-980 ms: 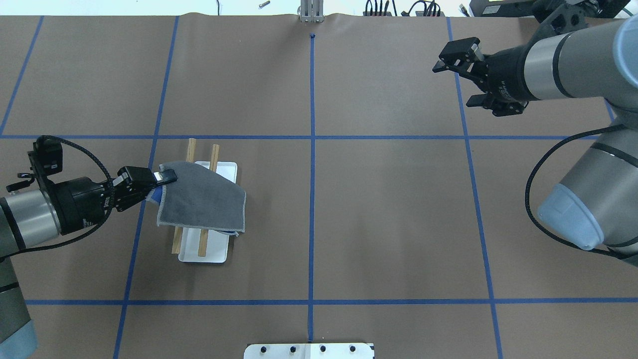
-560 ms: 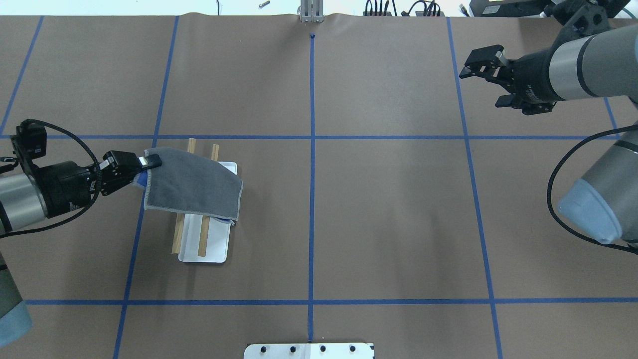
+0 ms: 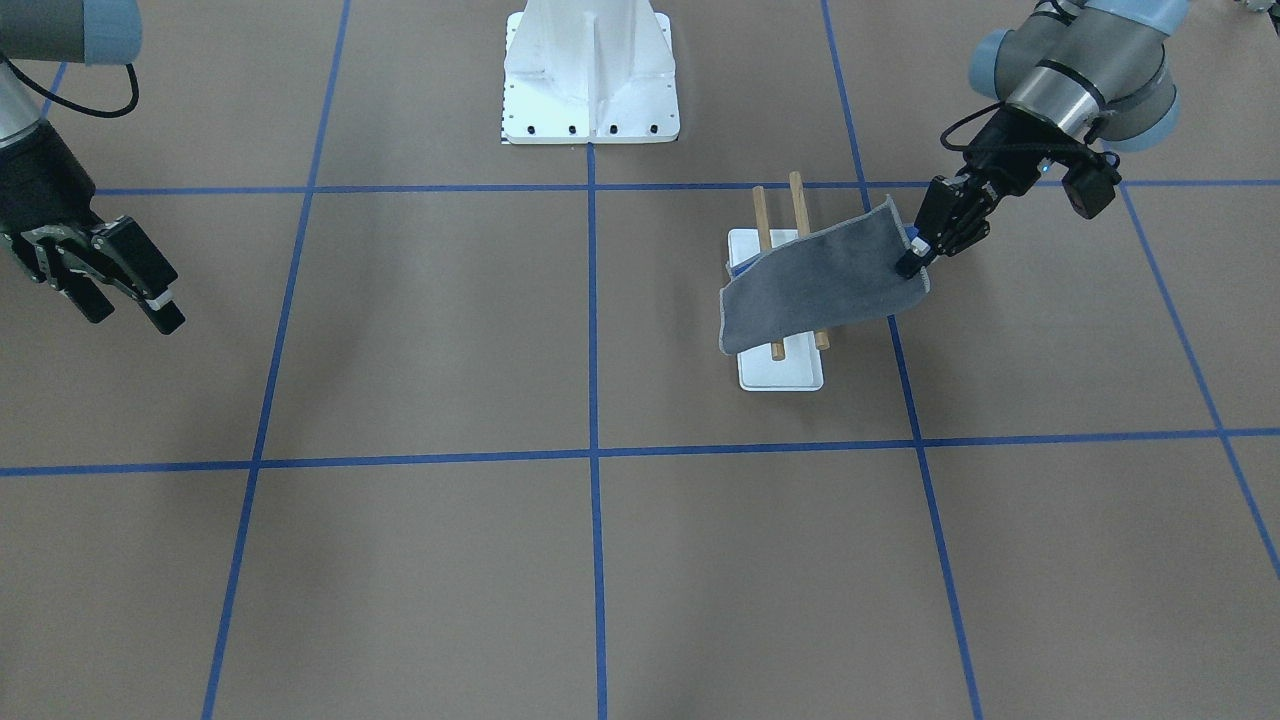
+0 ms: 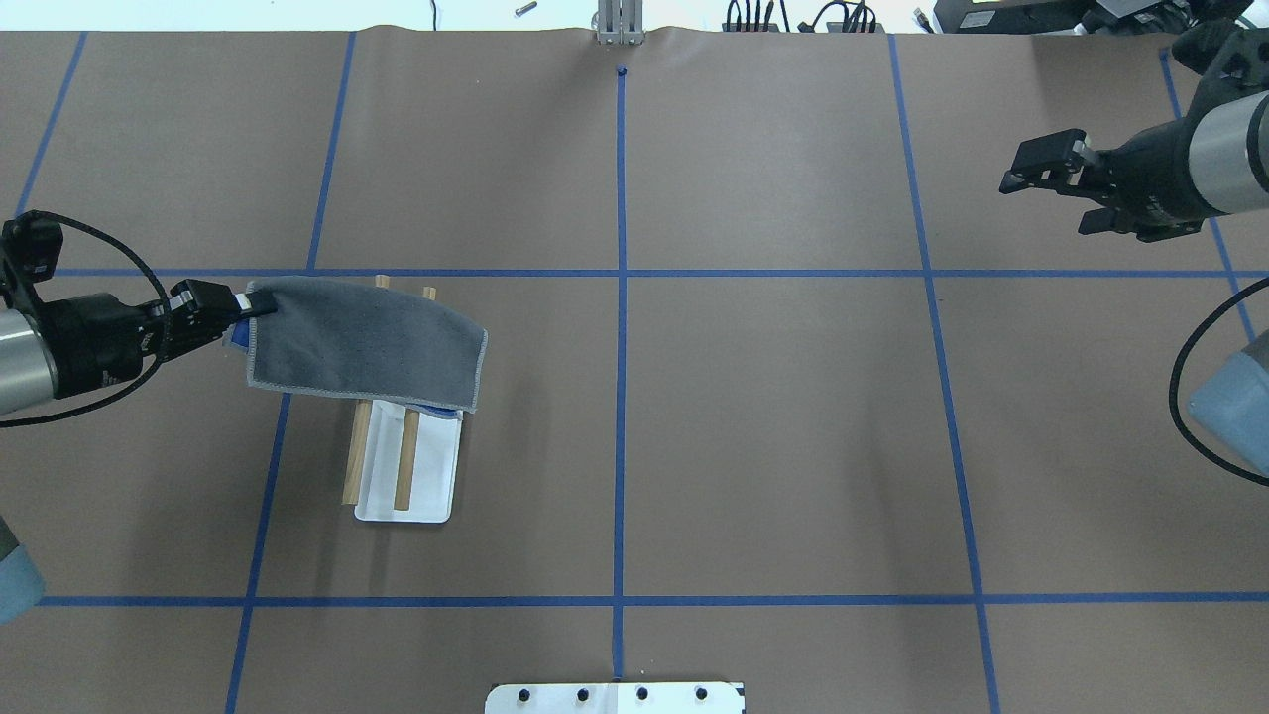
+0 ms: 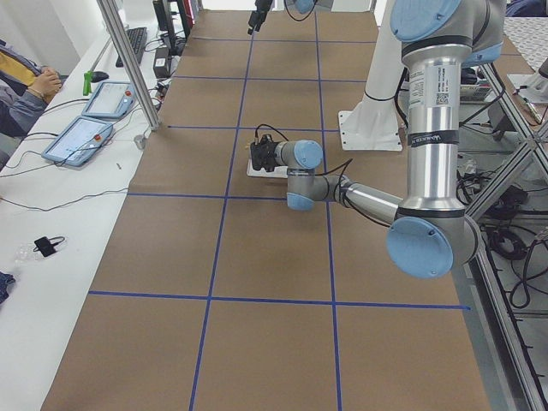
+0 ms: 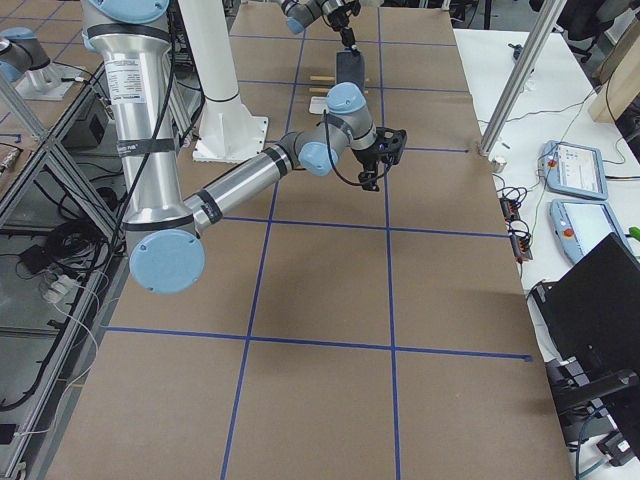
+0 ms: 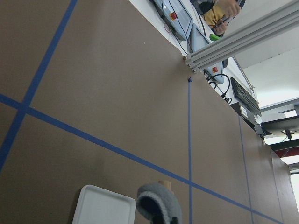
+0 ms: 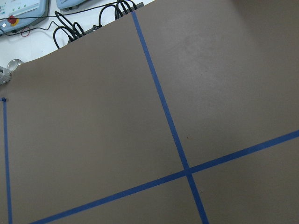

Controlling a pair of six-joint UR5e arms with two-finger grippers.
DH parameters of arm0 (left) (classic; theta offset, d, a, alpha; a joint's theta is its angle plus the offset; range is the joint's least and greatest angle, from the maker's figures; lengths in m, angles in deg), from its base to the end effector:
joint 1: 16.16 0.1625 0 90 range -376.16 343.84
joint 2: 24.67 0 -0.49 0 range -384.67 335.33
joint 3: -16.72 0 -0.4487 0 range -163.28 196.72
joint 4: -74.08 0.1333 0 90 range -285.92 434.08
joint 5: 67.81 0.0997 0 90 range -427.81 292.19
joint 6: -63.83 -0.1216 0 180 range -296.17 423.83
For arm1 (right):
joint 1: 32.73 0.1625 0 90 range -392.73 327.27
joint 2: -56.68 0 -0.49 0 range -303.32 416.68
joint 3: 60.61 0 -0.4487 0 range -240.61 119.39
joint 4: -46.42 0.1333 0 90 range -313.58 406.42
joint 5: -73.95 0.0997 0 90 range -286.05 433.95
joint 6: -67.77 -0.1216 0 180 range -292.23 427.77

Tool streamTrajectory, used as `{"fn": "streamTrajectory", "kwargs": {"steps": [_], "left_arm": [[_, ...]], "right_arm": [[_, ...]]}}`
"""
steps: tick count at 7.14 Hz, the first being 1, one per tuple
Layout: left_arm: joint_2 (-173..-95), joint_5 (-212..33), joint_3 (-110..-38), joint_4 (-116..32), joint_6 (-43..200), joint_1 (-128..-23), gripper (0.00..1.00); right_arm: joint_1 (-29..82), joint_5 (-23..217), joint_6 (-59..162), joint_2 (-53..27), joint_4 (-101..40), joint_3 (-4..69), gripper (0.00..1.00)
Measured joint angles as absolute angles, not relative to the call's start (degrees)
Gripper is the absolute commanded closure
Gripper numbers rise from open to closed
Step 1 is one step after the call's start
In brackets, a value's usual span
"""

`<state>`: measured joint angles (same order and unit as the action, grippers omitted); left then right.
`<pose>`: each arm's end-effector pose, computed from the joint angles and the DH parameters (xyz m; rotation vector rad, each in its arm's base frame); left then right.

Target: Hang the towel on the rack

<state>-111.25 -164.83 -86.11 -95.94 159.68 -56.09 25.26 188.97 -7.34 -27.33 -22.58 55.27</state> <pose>0.3343 -0.4343 0.4798 0.3700 1.5419 -0.5323 -0.2381 -0.5354 0.3999 0.2152 -0.9797 0.4877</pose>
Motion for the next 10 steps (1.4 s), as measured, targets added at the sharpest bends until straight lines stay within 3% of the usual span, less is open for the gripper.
{"fn": "streamTrajectory", "kwargs": {"steps": [1,2,10], "left_arm": [[-111.17,-165.11,-85.38,-96.07,159.66,-56.25,0.77],[-111.14,-165.17,-84.98,-96.18,159.71,-56.27,0.04],[-108.57,-167.75,-81.94,-95.98,153.39,-60.44,0.02]], "right_arm": [[25.53,189.44,-6.83,-27.65,-22.57,54.77,0.0],[25.79,189.86,-6.66,-27.77,-22.58,54.23,0.0],[29.0,192.36,-3.32,-28.13,-22.55,52.21,0.0]]}}
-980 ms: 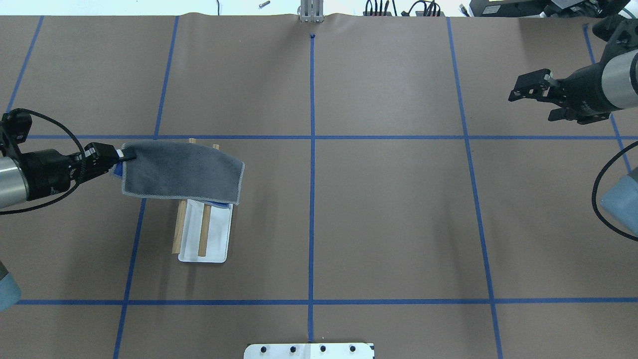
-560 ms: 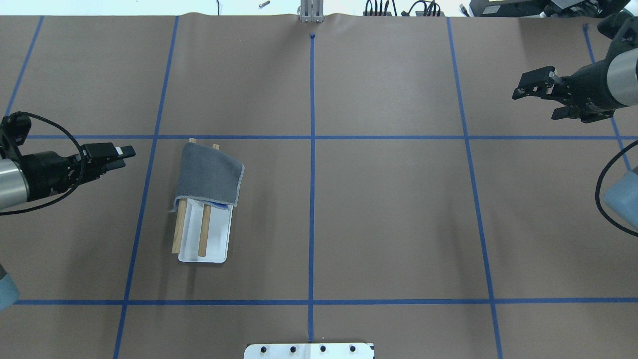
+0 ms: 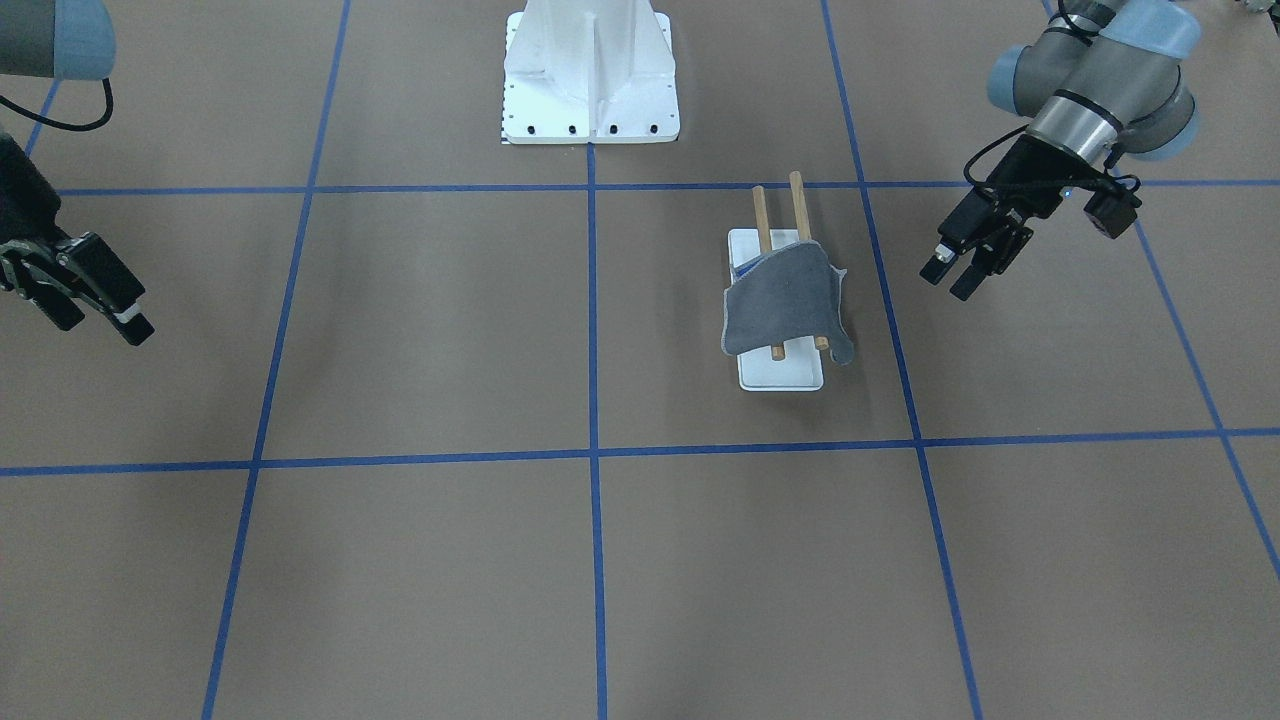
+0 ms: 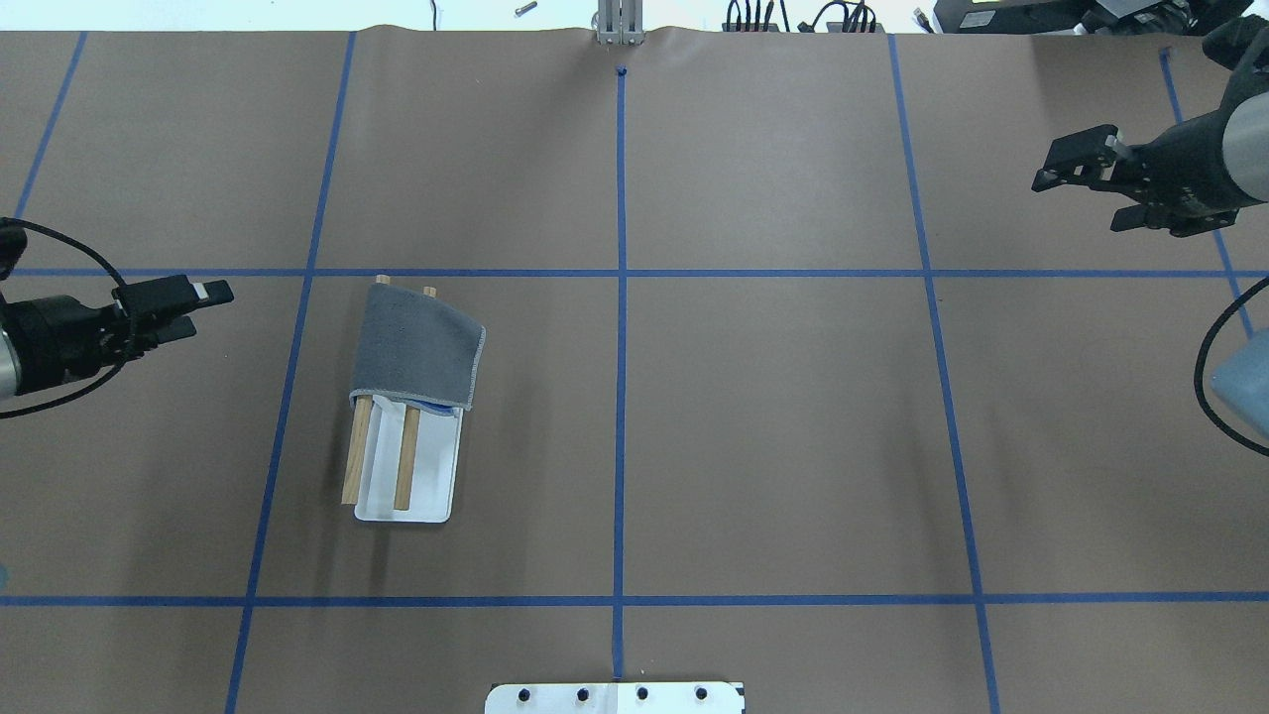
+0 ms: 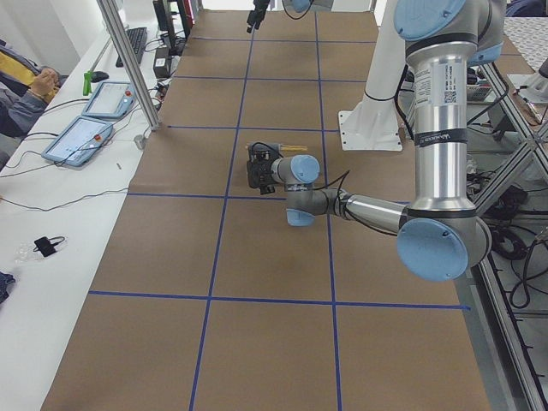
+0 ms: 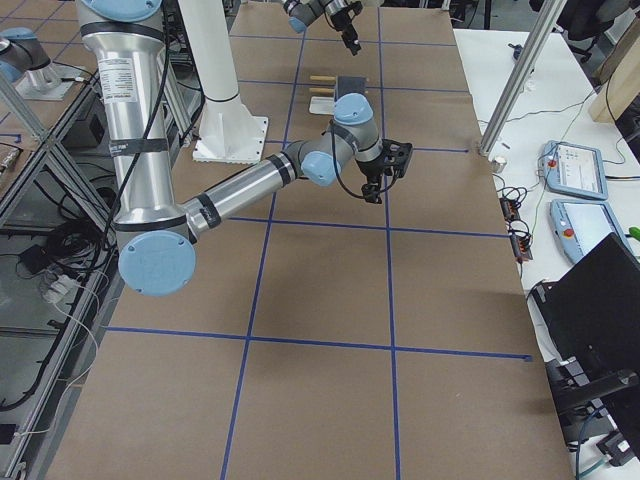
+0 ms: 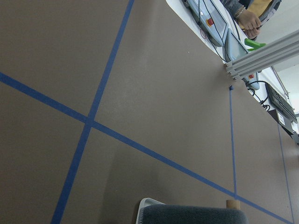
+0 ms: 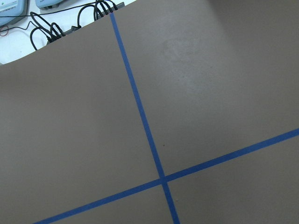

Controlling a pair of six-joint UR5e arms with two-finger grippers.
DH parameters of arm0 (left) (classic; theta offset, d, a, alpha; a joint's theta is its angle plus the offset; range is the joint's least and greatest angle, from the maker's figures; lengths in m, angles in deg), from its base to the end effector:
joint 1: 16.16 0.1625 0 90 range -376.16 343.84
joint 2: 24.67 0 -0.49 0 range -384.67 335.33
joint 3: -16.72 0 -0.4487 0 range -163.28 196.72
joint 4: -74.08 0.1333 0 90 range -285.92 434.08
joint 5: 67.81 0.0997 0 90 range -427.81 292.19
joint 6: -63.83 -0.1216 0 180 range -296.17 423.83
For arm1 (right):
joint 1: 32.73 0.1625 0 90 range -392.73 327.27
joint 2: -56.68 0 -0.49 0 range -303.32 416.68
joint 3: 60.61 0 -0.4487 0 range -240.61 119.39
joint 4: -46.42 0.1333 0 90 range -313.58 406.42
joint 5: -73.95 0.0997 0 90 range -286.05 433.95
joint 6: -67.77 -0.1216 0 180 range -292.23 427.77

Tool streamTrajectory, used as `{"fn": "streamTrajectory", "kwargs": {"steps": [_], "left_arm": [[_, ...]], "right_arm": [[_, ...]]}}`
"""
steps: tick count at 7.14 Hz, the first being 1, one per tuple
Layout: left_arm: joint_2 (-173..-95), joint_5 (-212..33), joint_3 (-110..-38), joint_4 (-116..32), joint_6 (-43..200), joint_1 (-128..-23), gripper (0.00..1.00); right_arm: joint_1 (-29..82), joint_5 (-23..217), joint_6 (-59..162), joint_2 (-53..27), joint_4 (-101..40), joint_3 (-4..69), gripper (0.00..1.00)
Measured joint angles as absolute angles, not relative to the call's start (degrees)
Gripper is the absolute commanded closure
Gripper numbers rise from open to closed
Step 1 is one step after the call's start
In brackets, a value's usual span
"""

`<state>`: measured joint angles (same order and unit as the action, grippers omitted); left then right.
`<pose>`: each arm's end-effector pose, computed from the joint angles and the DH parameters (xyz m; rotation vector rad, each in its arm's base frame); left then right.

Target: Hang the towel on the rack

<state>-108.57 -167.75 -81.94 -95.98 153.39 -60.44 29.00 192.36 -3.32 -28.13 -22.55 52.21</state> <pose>0.2994 -0.4489 0.5462 0.4207 1.4015 -0.5011 -0.2114 -0.5524 0.4346 0.1892 -0.9476 0.4771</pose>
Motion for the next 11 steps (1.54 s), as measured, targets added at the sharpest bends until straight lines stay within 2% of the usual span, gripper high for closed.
{"fn": "streamTrajectory", "kwargs": {"steps": [3,6,9,11], "left_arm": [[-107.83,-173.85,-77.79,-87.65,126.87,-72.85,0.02],[-107.98,-177.78,-78.41,-68.55,94.37,-84.1,0.02],[-109.02,-187.71,-86.71,-42.38,81.26,-91.74,0.02],[-109.19,-194.08,-91.73,-29.51,79.02,-93.36,0.02]], "right_arm": [[35.27,196.0,13.75,-30.94,-22.57,48.06,0.0],[42.24,199.67,35.0,-33.62,-22.67,42.14,0.0],[48.91,203.08,57.06,-36.32,-22.87,34.6,0.0],[51.53,205.0,63.87,-36.63,-25.68,32.81,0.0]]}}
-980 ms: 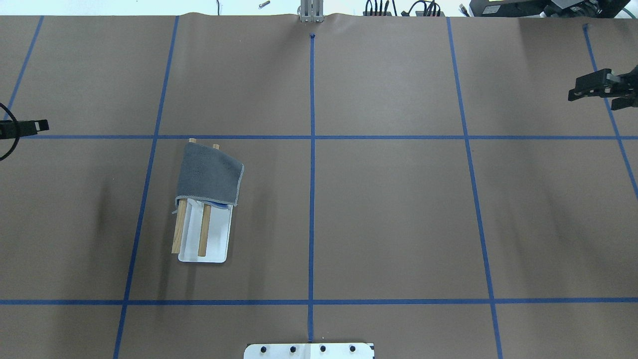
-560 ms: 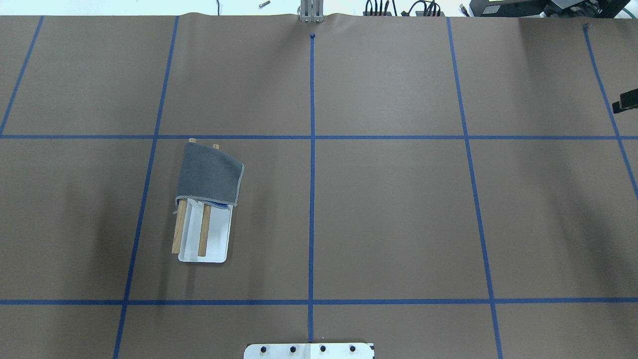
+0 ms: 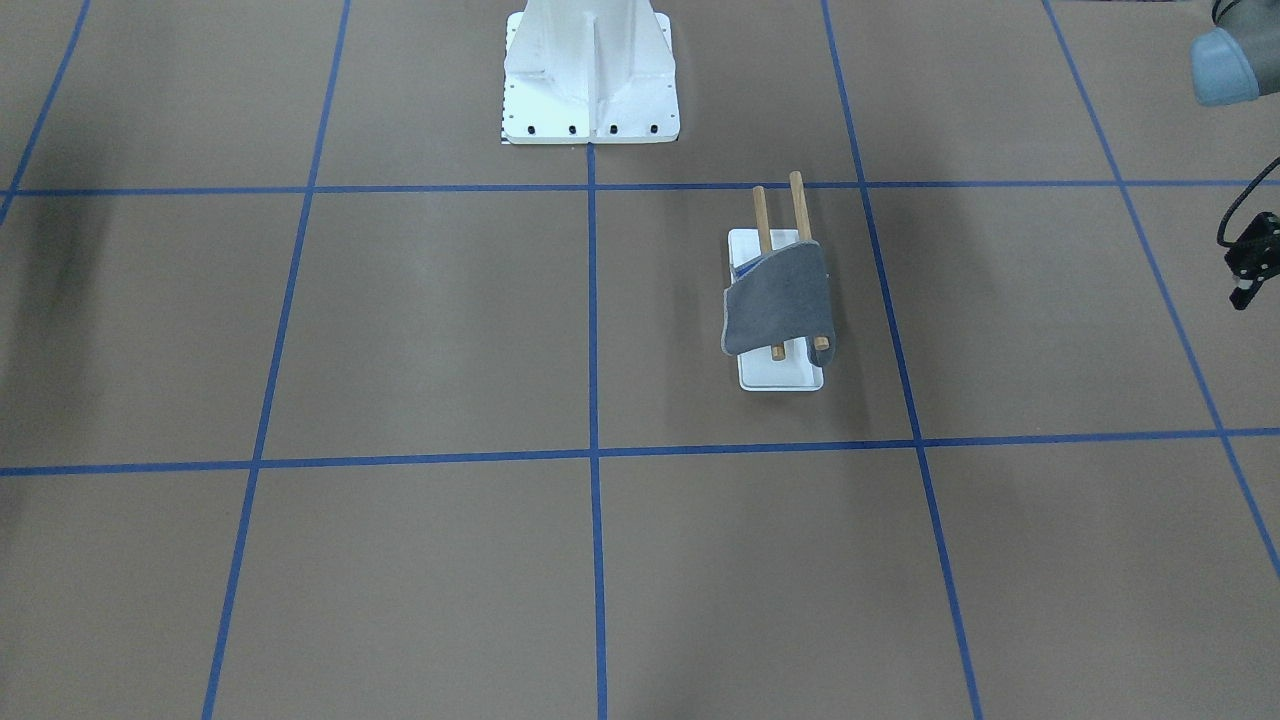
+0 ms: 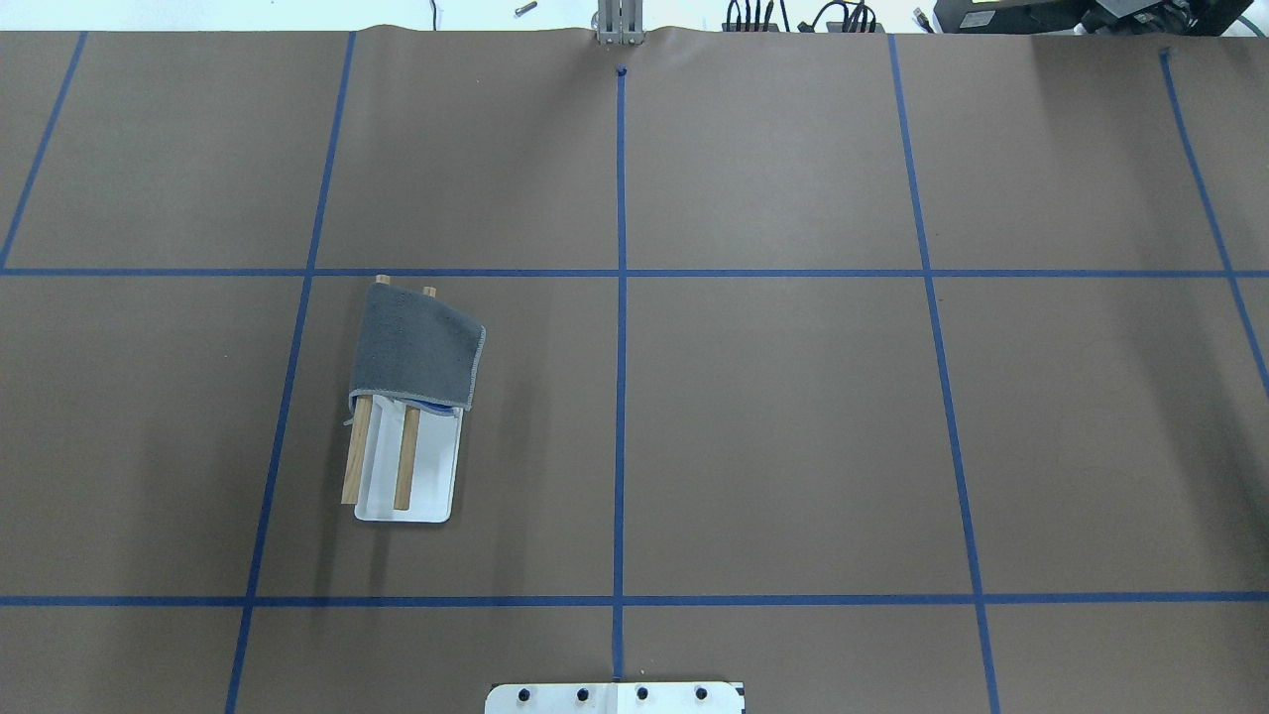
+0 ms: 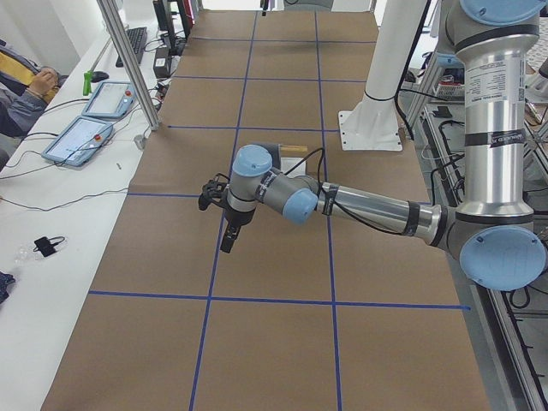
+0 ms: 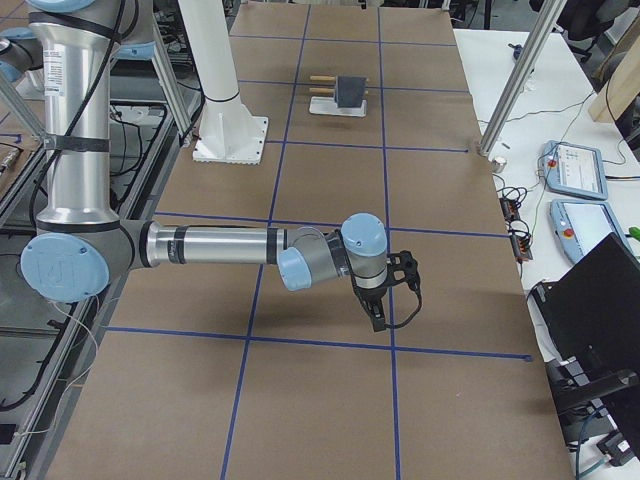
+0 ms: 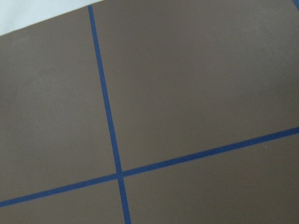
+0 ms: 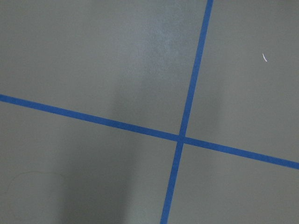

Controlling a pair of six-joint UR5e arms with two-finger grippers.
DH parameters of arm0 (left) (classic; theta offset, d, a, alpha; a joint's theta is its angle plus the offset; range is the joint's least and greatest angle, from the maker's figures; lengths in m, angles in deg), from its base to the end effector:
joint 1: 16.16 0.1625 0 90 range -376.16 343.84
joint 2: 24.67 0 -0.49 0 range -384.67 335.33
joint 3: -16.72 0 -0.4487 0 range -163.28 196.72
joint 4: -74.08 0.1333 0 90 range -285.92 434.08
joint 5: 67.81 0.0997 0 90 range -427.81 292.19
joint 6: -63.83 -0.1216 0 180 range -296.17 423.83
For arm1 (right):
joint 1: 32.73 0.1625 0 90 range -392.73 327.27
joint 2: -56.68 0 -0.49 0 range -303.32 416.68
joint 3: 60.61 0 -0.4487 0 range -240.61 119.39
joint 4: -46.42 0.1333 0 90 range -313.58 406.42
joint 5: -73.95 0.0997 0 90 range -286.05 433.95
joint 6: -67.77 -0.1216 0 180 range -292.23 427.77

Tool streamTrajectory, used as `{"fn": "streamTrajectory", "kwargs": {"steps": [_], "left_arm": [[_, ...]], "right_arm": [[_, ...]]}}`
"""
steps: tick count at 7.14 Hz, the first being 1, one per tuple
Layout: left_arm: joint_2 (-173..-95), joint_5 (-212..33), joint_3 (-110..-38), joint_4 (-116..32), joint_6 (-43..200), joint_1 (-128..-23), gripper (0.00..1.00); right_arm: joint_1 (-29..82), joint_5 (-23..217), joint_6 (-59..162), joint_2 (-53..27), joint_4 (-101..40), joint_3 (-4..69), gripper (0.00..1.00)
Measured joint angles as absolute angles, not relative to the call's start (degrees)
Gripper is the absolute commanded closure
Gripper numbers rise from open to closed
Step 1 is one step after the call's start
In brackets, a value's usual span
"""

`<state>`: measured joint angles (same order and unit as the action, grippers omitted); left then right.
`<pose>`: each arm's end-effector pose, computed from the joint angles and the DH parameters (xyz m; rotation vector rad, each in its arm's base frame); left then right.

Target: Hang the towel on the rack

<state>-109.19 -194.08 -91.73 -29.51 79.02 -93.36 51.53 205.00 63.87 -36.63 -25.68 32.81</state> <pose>0.0561 -0.5241 0.5927 0.2841 0.7110 0.1070 -0.0012 -0.5462 0.7072 0.2401 -0.7335 -0.1431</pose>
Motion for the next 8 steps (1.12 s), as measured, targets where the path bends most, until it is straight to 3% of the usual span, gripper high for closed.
{"fn": "streamTrajectory", "kwargs": {"steps": [4,8], "left_arm": [[-113.04,-197.49,-93.34,-11.89,70.13,-94.6,0.02],[-112.82,-198.9,-89.88,-8.75,66.82,-95.57,0.02]], "right_arm": [[54.88,211.19,66.47,-34.61,-38.83,33.57,0.0],[54.39,212.02,60.29,-32.02,-41.46,33.89,0.0]]}}
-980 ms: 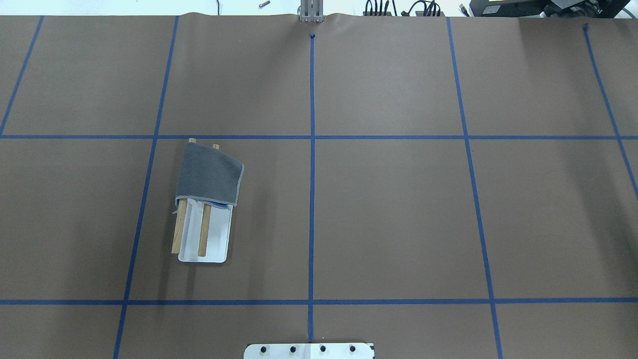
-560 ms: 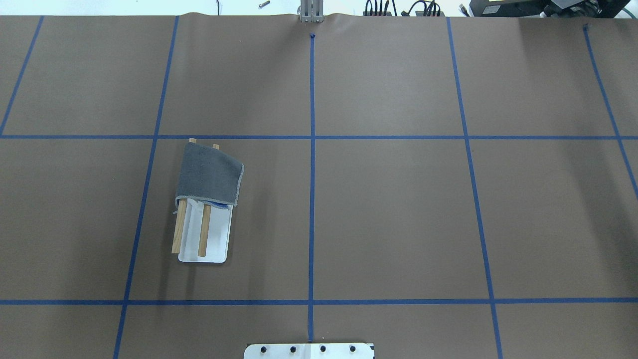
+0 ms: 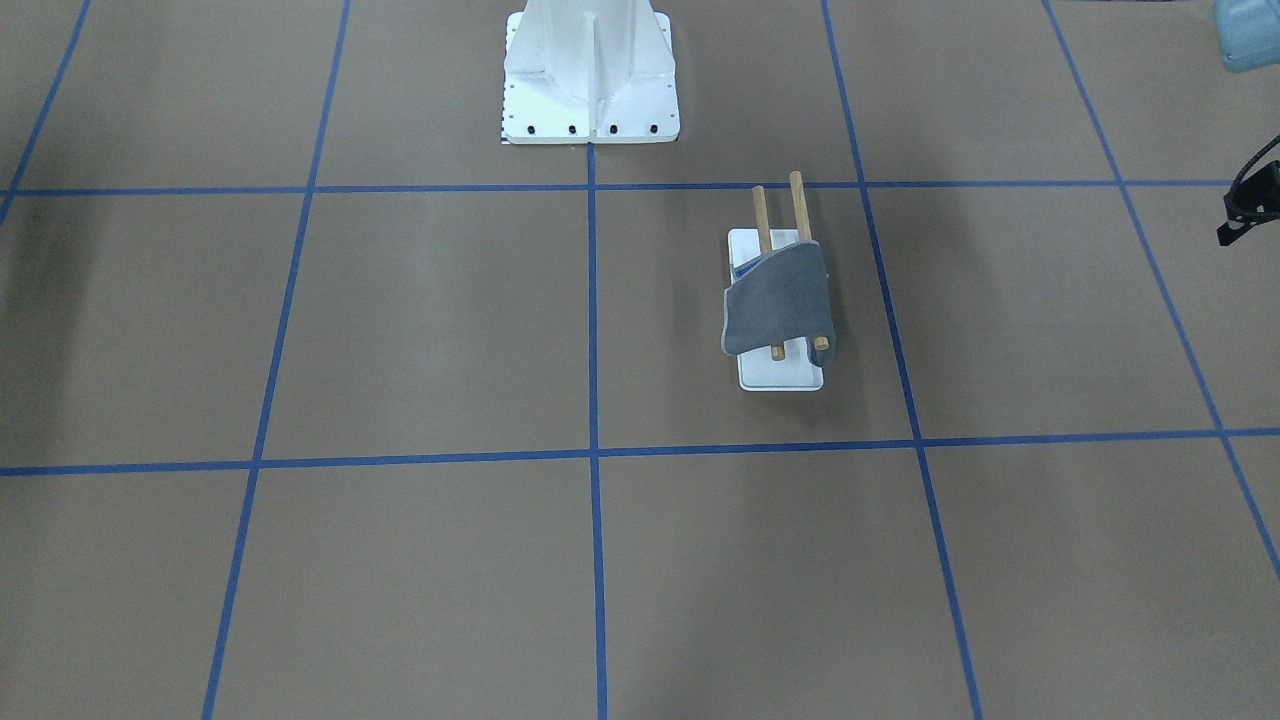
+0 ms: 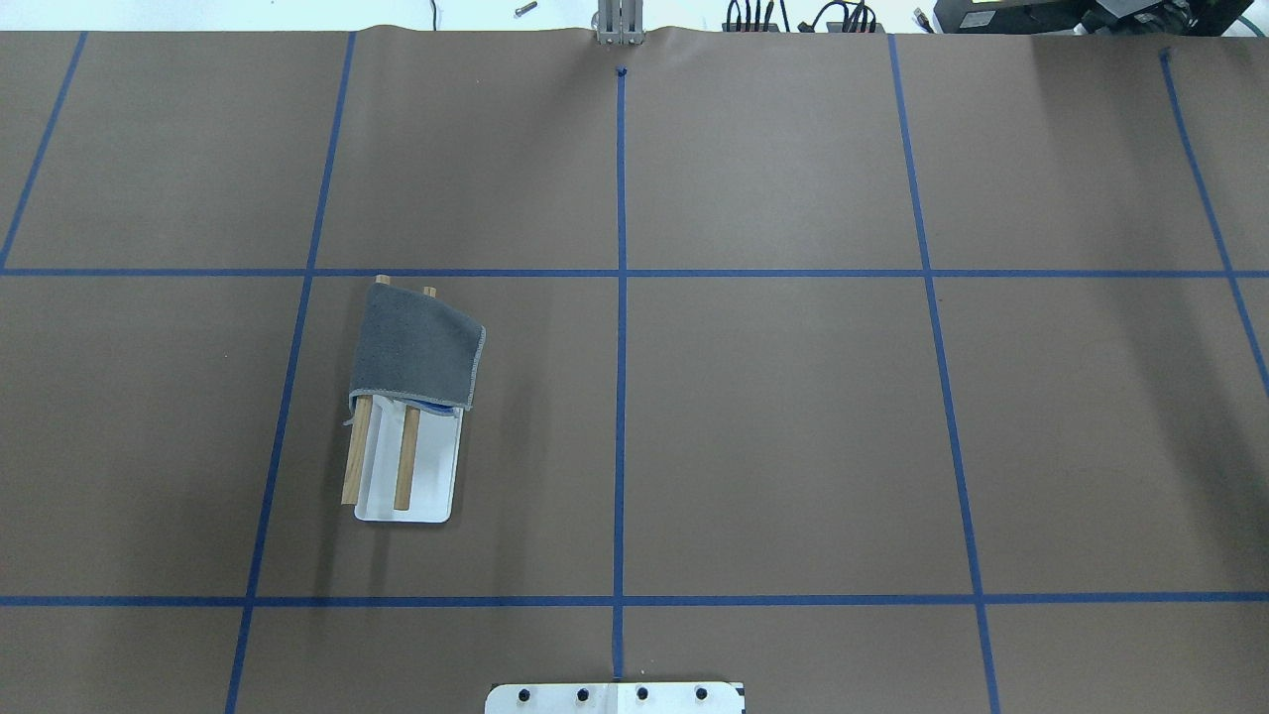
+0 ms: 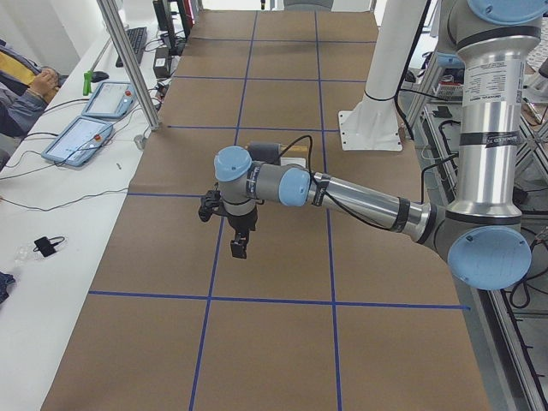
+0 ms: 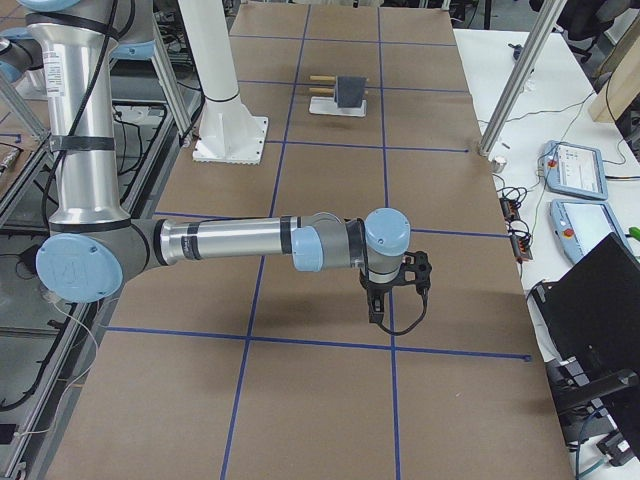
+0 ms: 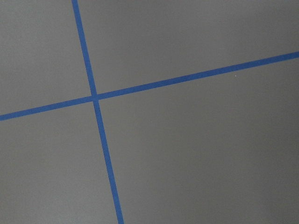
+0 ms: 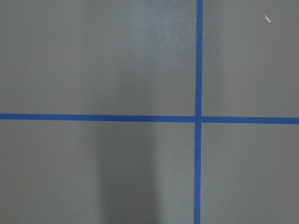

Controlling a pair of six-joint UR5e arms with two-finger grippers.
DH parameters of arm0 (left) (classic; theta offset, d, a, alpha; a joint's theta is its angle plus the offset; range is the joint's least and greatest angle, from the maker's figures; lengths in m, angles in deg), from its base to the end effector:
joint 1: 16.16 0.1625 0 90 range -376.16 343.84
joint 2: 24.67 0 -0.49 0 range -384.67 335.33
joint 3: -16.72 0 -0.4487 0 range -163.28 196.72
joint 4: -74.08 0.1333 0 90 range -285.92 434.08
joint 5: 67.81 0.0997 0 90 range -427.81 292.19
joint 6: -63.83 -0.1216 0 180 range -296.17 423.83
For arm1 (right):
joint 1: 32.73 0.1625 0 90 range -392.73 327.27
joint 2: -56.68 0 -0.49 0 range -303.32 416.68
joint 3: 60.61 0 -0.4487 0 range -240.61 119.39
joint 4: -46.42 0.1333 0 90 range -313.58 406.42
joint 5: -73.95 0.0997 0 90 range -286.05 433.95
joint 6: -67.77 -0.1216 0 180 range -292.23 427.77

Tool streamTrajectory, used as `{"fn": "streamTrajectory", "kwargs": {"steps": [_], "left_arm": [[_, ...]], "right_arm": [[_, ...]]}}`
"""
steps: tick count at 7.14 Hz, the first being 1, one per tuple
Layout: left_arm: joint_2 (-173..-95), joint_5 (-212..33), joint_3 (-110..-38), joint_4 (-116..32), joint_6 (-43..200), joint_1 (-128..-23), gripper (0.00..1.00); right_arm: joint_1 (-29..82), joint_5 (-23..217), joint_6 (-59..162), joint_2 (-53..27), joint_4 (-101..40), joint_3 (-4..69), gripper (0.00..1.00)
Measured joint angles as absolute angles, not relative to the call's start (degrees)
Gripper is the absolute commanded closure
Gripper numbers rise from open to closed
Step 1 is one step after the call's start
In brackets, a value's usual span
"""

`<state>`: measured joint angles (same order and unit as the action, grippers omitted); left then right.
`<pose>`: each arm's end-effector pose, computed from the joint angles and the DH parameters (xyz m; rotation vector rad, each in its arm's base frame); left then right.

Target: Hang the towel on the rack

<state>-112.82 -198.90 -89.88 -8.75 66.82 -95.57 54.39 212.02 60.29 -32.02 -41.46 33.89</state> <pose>0.0448 -0.5298 0.6157 0.0411 0.7269 0.1742 0.0143 -0.5689 0.6738 0.0539 -0.8458 0.0174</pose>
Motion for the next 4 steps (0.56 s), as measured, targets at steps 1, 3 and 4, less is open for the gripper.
{"fn": "streamTrajectory", "kwargs": {"steps": [1,3,4], "left_arm": [[-112.78,-199.01,-89.51,-8.73,66.88,-95.6,0.02],[-112.79,-200.72,-89.14,-8.72,67.21,-95.61,0.02],[-112.87,-201.44,-89.06,-8.72,67.36,-95.61,0.02]], "right_arm": [[53.7,211.55,59.17,-31.63,-41.46,33.94,0.0],[51.77,210.61,56.54,-30.56,-41.61,34.01,0.0],[50.88,209.72,55.95,-30.12,-41.84,34.32,0.0]]}}
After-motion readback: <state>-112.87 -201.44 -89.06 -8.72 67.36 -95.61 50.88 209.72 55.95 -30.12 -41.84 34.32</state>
